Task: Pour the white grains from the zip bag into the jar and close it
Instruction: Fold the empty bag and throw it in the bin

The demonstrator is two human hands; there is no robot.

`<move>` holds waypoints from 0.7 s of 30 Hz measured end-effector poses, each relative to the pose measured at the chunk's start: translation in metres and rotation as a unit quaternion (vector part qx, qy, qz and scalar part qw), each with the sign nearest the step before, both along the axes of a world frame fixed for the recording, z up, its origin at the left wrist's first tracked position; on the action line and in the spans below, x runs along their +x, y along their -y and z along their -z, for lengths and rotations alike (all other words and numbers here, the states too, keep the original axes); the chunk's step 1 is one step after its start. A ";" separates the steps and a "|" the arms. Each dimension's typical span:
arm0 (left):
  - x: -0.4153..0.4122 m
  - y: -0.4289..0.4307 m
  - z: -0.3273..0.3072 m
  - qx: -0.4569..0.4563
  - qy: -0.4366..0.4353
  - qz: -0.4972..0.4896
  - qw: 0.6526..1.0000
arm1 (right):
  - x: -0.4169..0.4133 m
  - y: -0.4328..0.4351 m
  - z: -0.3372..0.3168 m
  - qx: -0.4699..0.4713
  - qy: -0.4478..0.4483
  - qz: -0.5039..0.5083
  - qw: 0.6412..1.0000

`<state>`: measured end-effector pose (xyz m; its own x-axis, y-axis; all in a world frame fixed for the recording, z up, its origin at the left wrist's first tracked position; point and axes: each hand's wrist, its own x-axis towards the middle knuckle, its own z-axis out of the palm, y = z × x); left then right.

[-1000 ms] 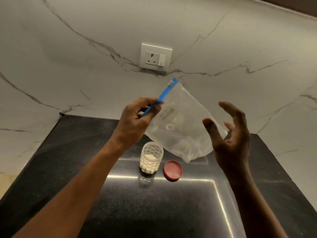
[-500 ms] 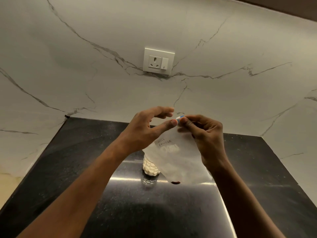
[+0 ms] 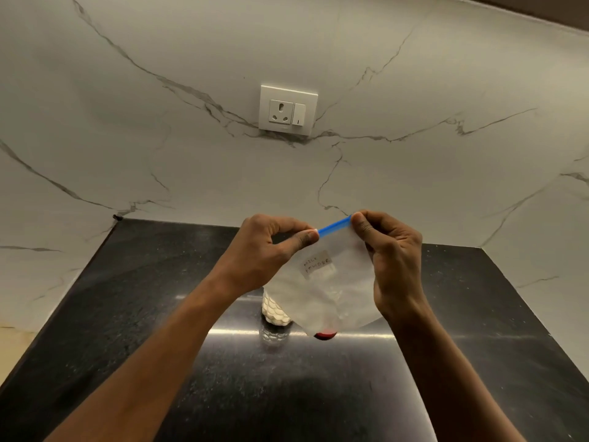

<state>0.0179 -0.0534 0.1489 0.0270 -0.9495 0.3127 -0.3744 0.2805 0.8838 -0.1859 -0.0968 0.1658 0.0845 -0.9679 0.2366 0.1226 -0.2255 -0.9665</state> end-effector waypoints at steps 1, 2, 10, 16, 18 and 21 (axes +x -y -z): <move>0.003 -0.001 0.002 0.003 -0.004 -0.002 1.000 | -0.002 0.002 -0.001 0.002 0.006 0.004 1.000; 0.006 -0.003 0.005 0.005 -0.008 -0.005 1.000 | -0.004 0.004 -0.003 0.003 0.011 0.007 1.000; 0.024 -0.016 0.017 0.005 -0.008 -0.044 0.999 | -0.021 0.018 -0.009 0.026 0.039 0.010 0.999; 0.030 -0.021 0.022 -0.001 -0.003 -0.055 0.998 | -0.026 0.020 -0.006 0.042 0.050 0.003 0.998; 0.031 -0.022 0.023 -0.002 -0.023 -0.057 0.998 | -0.026 0.019 -0.005 0.054 0.056 0.004 0.997; 0.031 -0.022 0.029 0.038 -0.091 -0.013 0.995 | -0.024 0.019 -0.005 0.093 0.097 0.002 0.991</move>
